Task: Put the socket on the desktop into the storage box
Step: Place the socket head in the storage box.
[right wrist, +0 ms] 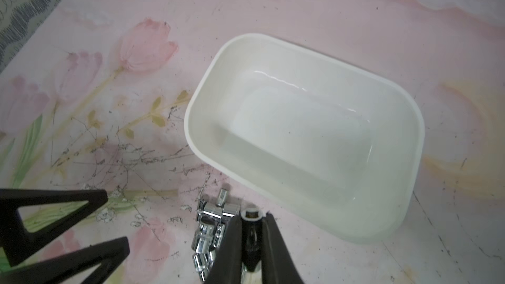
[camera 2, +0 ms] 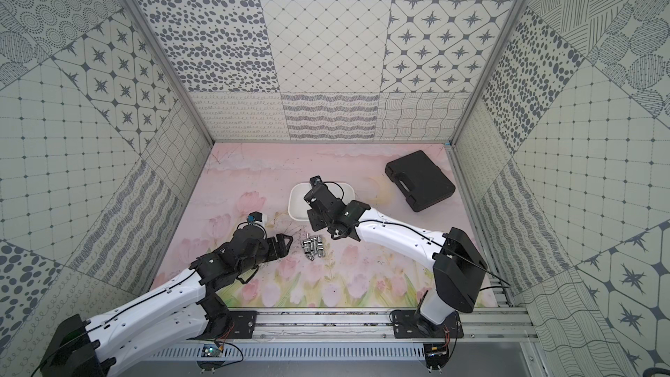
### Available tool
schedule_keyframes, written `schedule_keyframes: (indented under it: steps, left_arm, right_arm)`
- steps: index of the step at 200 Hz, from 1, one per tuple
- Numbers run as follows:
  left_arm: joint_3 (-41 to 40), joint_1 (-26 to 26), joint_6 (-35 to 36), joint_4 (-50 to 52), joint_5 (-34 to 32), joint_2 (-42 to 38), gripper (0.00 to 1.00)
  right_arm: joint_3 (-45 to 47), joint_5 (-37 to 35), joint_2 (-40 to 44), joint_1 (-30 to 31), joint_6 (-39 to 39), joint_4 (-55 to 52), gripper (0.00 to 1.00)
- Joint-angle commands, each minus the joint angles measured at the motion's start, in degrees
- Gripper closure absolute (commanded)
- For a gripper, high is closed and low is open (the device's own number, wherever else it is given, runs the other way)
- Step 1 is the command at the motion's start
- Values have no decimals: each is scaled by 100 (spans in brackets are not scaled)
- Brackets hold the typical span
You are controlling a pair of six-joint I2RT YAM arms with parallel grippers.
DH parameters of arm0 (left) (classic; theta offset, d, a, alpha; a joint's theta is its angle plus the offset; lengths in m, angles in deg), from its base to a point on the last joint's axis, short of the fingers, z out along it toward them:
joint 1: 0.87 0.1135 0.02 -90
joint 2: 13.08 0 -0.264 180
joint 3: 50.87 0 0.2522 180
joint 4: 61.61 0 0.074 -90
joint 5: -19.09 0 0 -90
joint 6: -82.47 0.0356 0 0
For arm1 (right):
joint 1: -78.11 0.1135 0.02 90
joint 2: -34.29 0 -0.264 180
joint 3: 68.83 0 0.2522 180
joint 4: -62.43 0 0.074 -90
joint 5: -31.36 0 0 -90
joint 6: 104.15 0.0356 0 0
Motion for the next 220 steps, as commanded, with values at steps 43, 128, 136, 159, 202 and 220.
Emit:
schedule_keyframes:
  steps: [43, 128, 136, 159, 202, 220]
  left_arm:
    - [58, -7, 53, 79, -27, -54, 14]
    - [62, -6, 54, 88, -32, -53, 14]
    - [60, -2, 61, 100, -38, -65, 14]
    - [60, -4, 60, 109, -69, -96, 13]
    - [36, -1, 64, 108, -117, -135, 14]
    - [48, -8, 65, 114, -127, -103, 13]
  right_arm:
    - [-879, 605, -1706, -1026, -261, -40, 95]
    - [-926, 451, -2192, -1141, -347, -119, 76]
    - [-918, 450, -2165, -1143, -358, -124, 72]
    - [-888, 475, -2017, -1141, -374, -145, 61]
    - [-610, 202, -1003, -812, -594, -207, 59]
    - [-264, -119, -328, -419, -793, -233, 54]
